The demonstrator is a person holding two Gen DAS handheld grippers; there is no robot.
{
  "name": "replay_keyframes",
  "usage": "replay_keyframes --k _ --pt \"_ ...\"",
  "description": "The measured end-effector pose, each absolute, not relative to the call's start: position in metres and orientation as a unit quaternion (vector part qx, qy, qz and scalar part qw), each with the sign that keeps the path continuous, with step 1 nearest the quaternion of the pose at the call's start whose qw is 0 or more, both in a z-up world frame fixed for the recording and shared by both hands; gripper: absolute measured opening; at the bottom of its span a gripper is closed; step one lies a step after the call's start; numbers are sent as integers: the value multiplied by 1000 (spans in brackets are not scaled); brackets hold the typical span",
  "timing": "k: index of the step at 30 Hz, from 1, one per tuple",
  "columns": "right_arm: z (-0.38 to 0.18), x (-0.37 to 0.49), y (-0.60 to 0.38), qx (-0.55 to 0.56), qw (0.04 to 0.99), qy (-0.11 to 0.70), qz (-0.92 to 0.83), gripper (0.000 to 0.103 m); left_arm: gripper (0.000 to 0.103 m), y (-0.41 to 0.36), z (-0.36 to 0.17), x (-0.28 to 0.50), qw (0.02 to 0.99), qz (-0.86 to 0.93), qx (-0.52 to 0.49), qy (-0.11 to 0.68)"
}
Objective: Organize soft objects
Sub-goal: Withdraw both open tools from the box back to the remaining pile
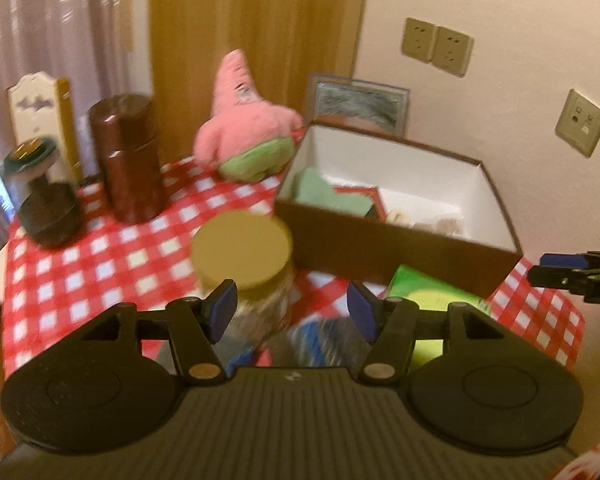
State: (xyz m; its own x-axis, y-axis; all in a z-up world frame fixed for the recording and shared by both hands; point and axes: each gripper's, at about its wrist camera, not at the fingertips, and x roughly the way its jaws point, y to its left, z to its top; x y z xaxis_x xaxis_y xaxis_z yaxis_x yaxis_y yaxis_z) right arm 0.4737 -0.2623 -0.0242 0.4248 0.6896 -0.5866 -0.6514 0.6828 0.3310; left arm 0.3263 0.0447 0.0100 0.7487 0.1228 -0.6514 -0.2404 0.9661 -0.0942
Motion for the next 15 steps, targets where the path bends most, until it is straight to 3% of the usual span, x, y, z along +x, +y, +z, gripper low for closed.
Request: replay_keyframes --k 15 --pt "-46 407 -223 13 799 393 454 64 58 53 -38 238 895 166 -136 391"
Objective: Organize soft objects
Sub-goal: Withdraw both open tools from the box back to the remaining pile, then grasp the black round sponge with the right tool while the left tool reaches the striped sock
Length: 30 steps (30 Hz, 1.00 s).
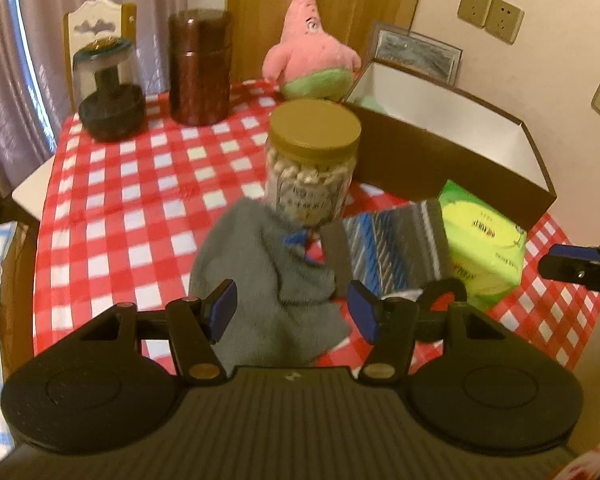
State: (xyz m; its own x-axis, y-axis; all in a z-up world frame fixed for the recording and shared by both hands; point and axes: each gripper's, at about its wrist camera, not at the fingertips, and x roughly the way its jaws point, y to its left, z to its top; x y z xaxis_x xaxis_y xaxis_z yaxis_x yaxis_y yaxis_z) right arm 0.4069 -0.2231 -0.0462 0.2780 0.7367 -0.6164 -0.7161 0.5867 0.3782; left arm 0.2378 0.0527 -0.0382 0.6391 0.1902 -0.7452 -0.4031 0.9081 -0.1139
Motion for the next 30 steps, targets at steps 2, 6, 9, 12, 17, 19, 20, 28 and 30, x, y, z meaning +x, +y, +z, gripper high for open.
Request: replay_keyframes --k 2,6,9,12,17,19,20,28,30 --pt "-52 401 -217 8 793 402 458 64 58 52 -43 230 892 167 -141 395" --pt "-66 390 -205 -4 784 416 460 64 59 50 -50 223 890 166 -143 400" --pt "-74 385 -198 -11 777 427 462 64 59 46 -57 221 887 161 -143 408" --pt "-83 382 -190 -16 775 439 453 64 59 44 -63 221 885 153 -144 415" --pt "-102 384 -180 -13 771 471 428 74 59 42 -72 225 886 143 -136 420" --pt "-106 384 -176 -17 776 473 418 77 59 42 -75 228 886 139 -135 422" --pt "-108 384 -174 -19 777 474 414 80 59 43 -77 229 886 138 -135 422" --pt "-128 389 -154 -24 780 498 378 87 59 51 -94 245 881 123 -134 437" --pt "-132 390 -148 -27 782 500 371 90 59 52 -97 248 881 118 -133 439"
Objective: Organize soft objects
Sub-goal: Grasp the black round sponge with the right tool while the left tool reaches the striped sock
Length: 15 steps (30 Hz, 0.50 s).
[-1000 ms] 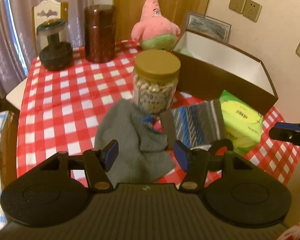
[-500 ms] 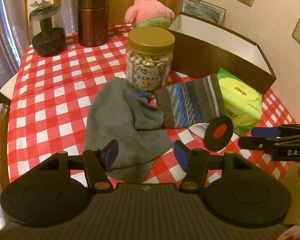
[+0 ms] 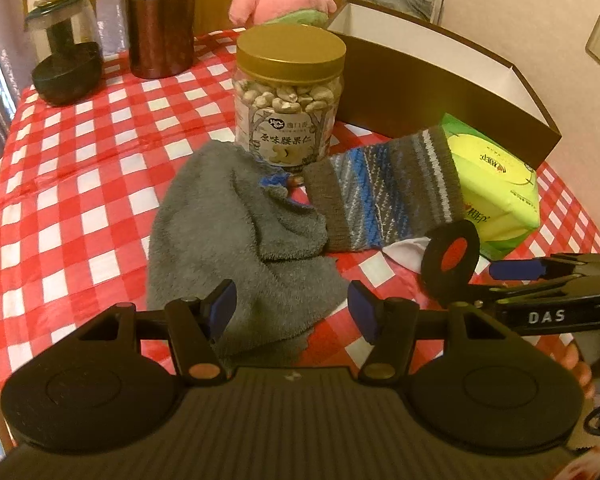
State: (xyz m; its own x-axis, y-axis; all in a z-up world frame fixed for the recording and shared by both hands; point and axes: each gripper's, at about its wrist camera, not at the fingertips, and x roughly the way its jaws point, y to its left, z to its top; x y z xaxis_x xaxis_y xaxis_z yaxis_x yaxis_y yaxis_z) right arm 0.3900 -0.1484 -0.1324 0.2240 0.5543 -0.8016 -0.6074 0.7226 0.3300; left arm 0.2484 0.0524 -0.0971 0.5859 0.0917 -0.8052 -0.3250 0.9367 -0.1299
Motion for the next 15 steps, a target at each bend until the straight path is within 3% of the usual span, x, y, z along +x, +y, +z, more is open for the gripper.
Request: replay_keyframes --k 15 --pt "-147 392 -136 -38 818 472 325 89 59 63 -116 271 878 88 -118 455"
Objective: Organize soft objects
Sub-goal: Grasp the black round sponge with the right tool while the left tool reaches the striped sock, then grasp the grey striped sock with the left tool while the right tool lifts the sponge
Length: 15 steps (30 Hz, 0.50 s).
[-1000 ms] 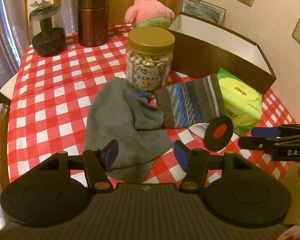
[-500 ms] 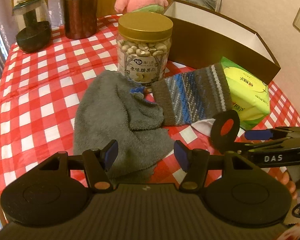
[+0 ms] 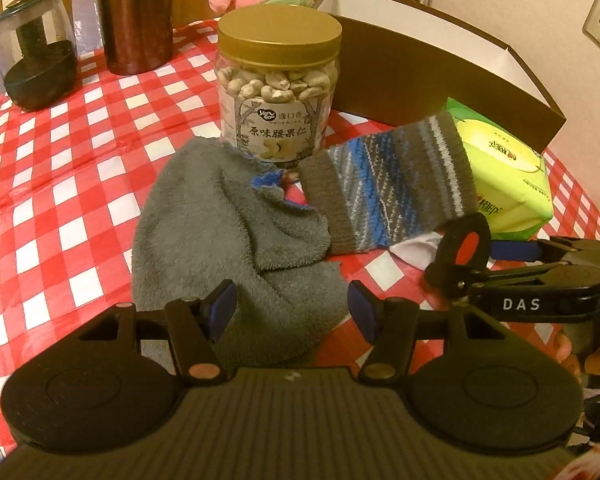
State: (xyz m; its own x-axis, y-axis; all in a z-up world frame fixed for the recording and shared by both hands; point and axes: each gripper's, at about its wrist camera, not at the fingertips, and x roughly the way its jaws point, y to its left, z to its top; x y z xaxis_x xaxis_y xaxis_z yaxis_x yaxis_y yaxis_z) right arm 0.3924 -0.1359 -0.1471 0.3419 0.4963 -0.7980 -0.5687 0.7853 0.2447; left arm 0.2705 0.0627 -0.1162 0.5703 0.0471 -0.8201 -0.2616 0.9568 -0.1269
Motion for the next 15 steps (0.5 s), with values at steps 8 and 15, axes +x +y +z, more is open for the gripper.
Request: replay_keyframes --k 8,15 --pt "-139 386 -143 -48 818 454 350 78 59 63 -117 274 879 81 -113 456" --pt "-128 378 -156 -45 813 449 369 78 59 55 -113 277 883 68 -106 452"
